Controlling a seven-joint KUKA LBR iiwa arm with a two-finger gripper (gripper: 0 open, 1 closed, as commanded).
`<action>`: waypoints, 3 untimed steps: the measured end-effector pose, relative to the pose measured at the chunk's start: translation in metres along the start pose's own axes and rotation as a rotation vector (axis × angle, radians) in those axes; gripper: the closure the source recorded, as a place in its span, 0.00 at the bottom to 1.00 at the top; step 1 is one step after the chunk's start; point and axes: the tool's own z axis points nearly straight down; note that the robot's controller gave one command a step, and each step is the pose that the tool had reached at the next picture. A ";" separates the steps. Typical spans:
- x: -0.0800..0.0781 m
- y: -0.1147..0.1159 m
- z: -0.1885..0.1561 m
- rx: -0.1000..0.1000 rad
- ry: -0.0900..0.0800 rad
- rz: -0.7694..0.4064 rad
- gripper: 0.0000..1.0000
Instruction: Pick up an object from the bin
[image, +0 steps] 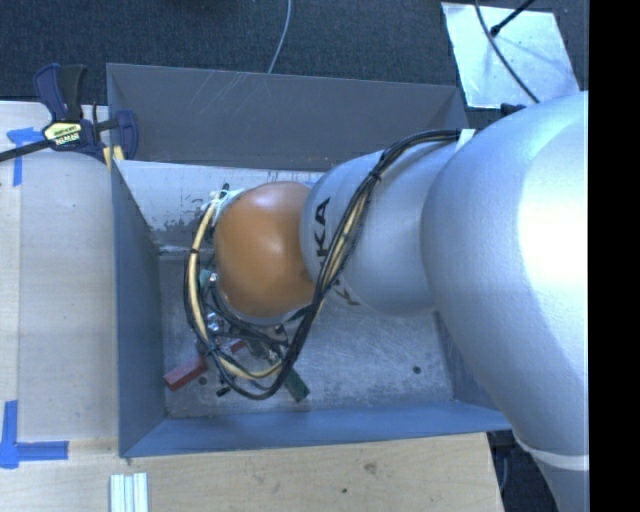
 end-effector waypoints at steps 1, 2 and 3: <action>0.000 0.000 -0.011 0.000 0.003 0.001 1.00; 0.001 0.000 -0.030 0.000 0.005 0.001 1.00; 0.000 0.000 -0.047 0.000 0.001 0.001 1.00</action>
Offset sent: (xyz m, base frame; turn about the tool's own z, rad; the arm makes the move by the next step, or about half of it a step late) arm 0.0000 0.0000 0.0211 0.0000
